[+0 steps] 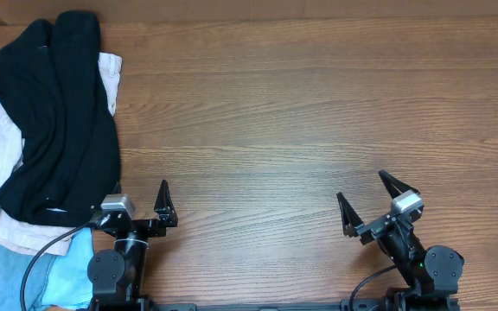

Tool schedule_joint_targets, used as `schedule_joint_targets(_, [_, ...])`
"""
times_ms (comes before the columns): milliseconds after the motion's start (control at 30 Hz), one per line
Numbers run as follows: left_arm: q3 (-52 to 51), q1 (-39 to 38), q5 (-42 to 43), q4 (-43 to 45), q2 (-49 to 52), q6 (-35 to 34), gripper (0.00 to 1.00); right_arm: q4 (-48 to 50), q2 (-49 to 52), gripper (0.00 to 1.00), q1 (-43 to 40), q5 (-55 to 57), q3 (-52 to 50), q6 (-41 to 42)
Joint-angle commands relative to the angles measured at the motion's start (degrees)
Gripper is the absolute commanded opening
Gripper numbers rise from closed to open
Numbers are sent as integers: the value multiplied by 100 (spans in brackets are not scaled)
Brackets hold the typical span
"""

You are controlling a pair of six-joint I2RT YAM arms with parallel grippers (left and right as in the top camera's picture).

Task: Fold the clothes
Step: 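Move both grippers from rest toward the black shorts on the clothes pile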

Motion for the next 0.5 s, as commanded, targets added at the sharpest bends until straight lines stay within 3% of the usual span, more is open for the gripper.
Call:
schedule_joint_targets(0, [210,24,389,-26,13,-321,100,-7,22,100,20,-282,262,330])
schedule_joint_targets(133, [1073,26,341,-380,623,28,100,-57,452,100,22,-326,1117,323])
schedule_joint_targets(300, [2625,24,365,-363,2712,227,100,-1008,2441,100,22,-568,2629,323])
schedule_joint_targets(400, [3941,24,367,-710,4022,461,100,-2302,4096,100,22,-621,4122,319])
schedule_joint_targets(467, [5119,24,365,-1504,4946,667,100,-3571,5305,100,22,-614,5357,249])
